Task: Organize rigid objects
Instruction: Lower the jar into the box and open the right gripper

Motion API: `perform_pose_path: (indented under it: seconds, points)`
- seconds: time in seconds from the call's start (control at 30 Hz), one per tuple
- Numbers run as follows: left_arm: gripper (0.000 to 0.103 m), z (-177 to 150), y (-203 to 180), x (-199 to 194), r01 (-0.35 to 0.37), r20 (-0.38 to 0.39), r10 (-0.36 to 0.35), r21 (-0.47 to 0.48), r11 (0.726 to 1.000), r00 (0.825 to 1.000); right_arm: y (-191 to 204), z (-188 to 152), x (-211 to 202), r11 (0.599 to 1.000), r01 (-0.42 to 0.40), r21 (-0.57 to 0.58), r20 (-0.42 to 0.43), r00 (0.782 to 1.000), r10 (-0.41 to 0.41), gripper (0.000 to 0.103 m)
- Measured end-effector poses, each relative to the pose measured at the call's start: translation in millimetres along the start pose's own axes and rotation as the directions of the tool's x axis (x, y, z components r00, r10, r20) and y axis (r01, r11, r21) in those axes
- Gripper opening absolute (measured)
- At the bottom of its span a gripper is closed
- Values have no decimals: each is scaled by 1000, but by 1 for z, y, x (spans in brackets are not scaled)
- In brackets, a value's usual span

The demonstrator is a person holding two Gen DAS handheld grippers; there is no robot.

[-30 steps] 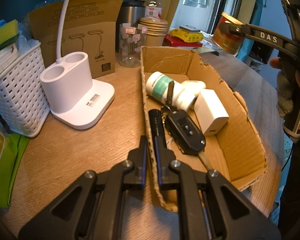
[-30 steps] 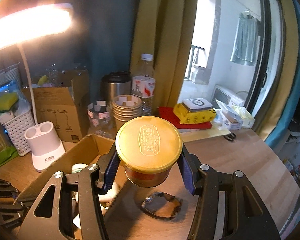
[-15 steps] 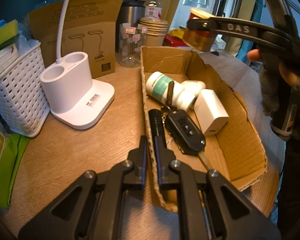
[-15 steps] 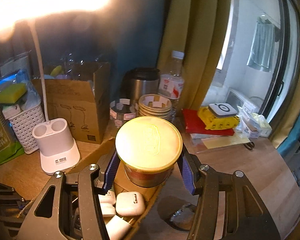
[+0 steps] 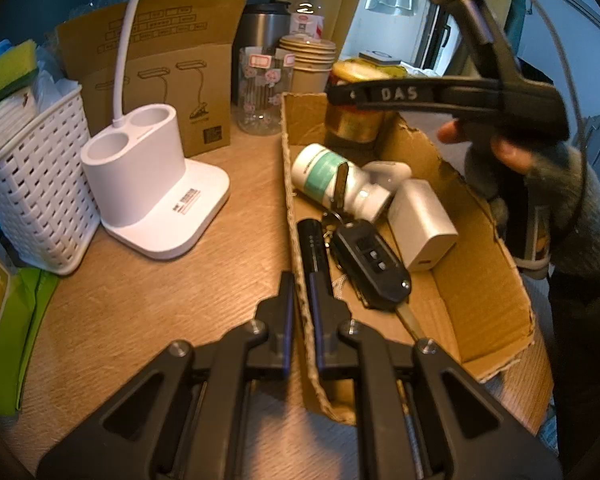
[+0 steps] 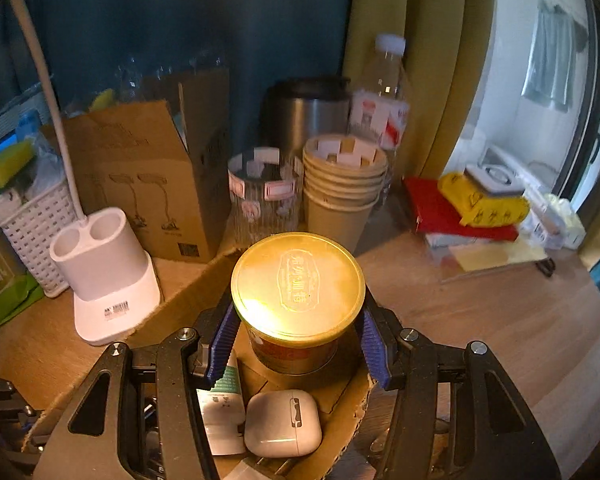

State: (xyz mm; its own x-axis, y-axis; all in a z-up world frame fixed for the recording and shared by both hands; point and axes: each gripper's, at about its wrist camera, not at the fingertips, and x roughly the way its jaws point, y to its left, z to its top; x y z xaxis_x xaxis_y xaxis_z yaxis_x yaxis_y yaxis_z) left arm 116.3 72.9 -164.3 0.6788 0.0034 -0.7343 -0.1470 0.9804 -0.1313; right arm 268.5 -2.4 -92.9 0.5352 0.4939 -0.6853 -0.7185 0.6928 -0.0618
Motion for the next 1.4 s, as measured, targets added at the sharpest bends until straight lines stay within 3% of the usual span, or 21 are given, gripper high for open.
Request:
perform_pose_path:
  seconds: [0.73, 0.87, 1.23, 1.4]
  points:
    - [10, 1, -1, -1, -2, 2, 2, 4, 1000, 1000, -2, 3, 19, 999, -33, 9, -118, 992, 34, 60]
    - [9, 0, -1, -1, -2, 2, 2, 3, 1000, 1000, 0, 4, 14, 1000, -25, 2, -103, 994, 26, 69]
    - [10, 0, -1, -1, -1, 1, 1, 3, 1000, 1000, -2, -1, -2, 1000, 8, -20, -69, 998, -10, 70]
    - [10, 0, -1, -1, -1, 2, 1, 2, 1000, 1000, -2, -9, -18, 994, 74, -79, -39, 996, -78, 70]
